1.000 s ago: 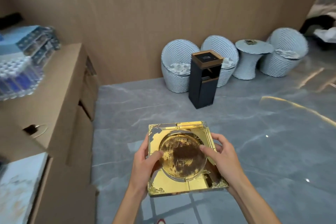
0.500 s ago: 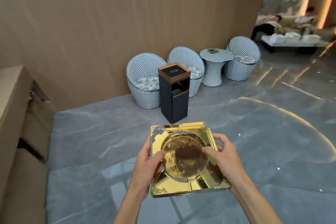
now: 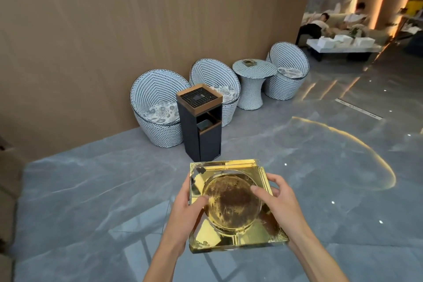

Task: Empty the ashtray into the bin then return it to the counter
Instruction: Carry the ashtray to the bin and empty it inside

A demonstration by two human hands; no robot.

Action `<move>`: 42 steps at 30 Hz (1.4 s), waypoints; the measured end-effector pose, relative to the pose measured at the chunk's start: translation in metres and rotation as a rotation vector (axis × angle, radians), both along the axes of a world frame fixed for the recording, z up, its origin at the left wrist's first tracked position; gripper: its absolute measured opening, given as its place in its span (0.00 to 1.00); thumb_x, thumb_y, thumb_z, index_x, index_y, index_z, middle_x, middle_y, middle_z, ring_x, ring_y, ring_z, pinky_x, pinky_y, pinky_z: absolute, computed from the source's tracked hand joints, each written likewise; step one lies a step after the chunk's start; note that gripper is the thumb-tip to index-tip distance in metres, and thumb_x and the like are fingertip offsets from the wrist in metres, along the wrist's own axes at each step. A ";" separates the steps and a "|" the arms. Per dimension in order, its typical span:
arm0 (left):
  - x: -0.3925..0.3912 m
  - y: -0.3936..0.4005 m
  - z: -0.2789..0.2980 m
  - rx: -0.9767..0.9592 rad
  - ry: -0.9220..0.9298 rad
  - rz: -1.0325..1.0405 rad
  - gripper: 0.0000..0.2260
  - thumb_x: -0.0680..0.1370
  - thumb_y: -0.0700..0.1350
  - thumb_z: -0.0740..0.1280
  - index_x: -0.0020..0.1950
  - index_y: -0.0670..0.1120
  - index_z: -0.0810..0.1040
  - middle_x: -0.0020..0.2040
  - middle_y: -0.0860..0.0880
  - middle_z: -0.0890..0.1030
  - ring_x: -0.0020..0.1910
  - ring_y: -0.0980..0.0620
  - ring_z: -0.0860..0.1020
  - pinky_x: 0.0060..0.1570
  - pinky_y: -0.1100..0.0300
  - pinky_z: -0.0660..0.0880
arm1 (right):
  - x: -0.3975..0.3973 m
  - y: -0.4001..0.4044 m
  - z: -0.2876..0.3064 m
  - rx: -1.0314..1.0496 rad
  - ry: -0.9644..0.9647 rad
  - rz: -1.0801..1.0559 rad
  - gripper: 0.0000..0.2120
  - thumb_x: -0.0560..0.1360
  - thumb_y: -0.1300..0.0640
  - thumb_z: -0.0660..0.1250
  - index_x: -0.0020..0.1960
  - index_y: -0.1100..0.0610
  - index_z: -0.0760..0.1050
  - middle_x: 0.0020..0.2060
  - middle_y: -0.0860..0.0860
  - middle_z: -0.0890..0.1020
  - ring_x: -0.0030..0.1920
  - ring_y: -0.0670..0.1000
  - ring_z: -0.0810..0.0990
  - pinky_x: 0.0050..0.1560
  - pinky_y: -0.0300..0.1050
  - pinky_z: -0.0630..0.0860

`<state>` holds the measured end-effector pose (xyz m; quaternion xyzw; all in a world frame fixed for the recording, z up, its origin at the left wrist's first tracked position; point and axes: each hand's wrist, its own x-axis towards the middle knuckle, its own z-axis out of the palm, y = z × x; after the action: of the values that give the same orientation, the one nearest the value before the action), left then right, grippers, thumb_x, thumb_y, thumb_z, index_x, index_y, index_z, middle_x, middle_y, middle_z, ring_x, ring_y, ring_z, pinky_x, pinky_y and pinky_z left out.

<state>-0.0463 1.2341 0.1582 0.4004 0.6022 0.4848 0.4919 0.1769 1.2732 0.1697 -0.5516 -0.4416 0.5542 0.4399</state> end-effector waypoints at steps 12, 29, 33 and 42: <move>0.057 0.190 -0.022 -0.021 0.037 0.060 0.26 0.83 0.35 0.64 0.66 0.64 0.62 0.36 0.86 0.74 0.36 0.86 0.74 0.28 0.83 0.70 | 0.052 0.202 -0.021 -0.002 -0.031 0.070 0.12 0.79 0.53 0.72 0.60 0.44 0.75 0.49 0.48 0.90 0.45 0.47 0.90 0.45 0.45 0.84; 0.099 0.435 -0.020 -0.021 0.033 0.245 0.25 0.81 0.34 0.65 0.73 0.57 0.73 0.57 0.56 0.87 0.56 0.53 0.85 0.51 0.55 0.84 | 0.084 0.493 -0.027 0.021 -0.107 0.274 0.14 0.80 0.57 0.72 0.62 0.45 0.74 0.52 0.42 0.86 0.44 0.34 0.86 0.37 0.30 0.80; 0.086 0.482 -0.038 -0.055 -0.004 0.327 0.26 0.79 0.33 0.65 0.72 0.57 0.73 0.57 0.54 0.87 0.53 0.52 0.87 0.47 0.53 0.86 | 0.064 0.553 -0.042 0.000 -0.149 0.340 0.17 0.80 0.57 0.71 0.67 0.46 0.73 0.53 0.43 0.86 0.45 0.37 0.87 0.37 0.31 0.81; 0.033 0.614 -0.081 -0.105 -0.022 0.419 0.28 0.78 0.34 0.68 0.60 0.69 0.70 0.47 0.75 0.83 0.47 0.72 0.82 0.37 0.77 0.77 | -0.006 0.701 -0.078 -0.009 -0.212 0.484 0.22 0.82 0.58 0.69 0.73 0.45 0.74 0.59 0.43 0.88 0.61 0.46 0.85 0.67 0.54 0.79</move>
<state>-0.0129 1.8480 0.0769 0.2352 0.6914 0.5486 0.4071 0.1705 1.9745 0.0922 -0.4870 -0.6017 0.5845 0.2433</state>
